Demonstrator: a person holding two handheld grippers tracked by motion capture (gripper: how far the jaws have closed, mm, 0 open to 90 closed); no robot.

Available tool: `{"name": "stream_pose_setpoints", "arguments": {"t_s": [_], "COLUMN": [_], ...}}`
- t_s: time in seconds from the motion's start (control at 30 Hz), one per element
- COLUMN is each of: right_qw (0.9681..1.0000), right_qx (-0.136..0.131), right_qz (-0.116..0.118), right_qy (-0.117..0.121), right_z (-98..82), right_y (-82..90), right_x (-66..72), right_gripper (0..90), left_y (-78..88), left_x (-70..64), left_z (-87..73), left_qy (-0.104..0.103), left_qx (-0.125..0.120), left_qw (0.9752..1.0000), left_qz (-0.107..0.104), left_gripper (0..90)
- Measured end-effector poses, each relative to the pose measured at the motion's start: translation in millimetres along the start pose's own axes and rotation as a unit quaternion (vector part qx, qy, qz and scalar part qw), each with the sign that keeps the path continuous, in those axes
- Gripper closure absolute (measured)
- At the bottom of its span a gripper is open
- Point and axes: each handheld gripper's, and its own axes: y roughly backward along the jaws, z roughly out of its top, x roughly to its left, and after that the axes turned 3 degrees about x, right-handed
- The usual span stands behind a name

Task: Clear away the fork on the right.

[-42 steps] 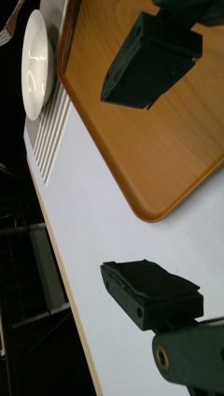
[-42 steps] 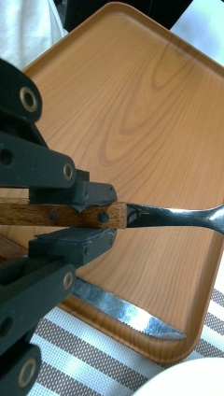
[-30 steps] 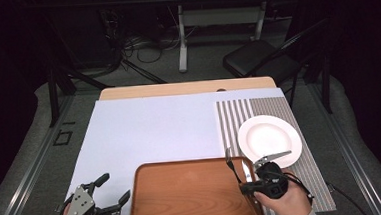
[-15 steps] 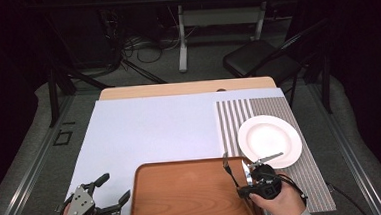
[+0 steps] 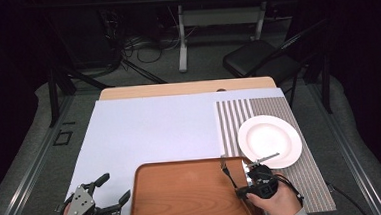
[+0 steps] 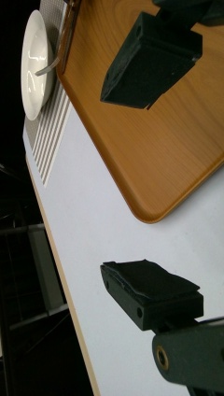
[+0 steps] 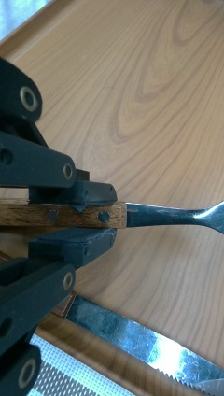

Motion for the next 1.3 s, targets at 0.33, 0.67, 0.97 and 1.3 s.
{"name": "stream_pose_setpoints", "arguments": {"t_s": [0.33, 0.67, 0.97, 1.3], "right_qw": [0.9999, 0.9994, 0.9998, 0.9984], "right_qx": [0.014, 0.022, 0.013, -0.030], "right_qz": [-0.005, -0.025, -0.014, -0.002], "right_qy": [-0.006, 0.004, 0.001, 0.049], "right_z": [1.8, 1.8, 1.5, 5.6], "right_y": [-8.3, -13.8, -13.8, -3.5], "right_x": [-0.6, 4.0, 3.4, 8.8], "right_gripper": [77.3, 77.1, 72.6, 74.6], "left_y": [-0.1, -0.2, 0.2, 0.2], "left_x": [0.1, -0.1, 0.3, 0.2], "left_z": [-0.1, 0.4, 0.4, 0.4], "left_qy": [0.001, -0.003, -0.002, -0.002], "left_qx": [-0.001, 0.000, 0.000, 0.001], "left_qw": [1.0000, 1.0000, 1.0000, 1.0000], "left_qz": [0.000, -0.001, -0.001, -0.001], "left_gripper": [15.2, 15.2, 15.2, 15.2]}}
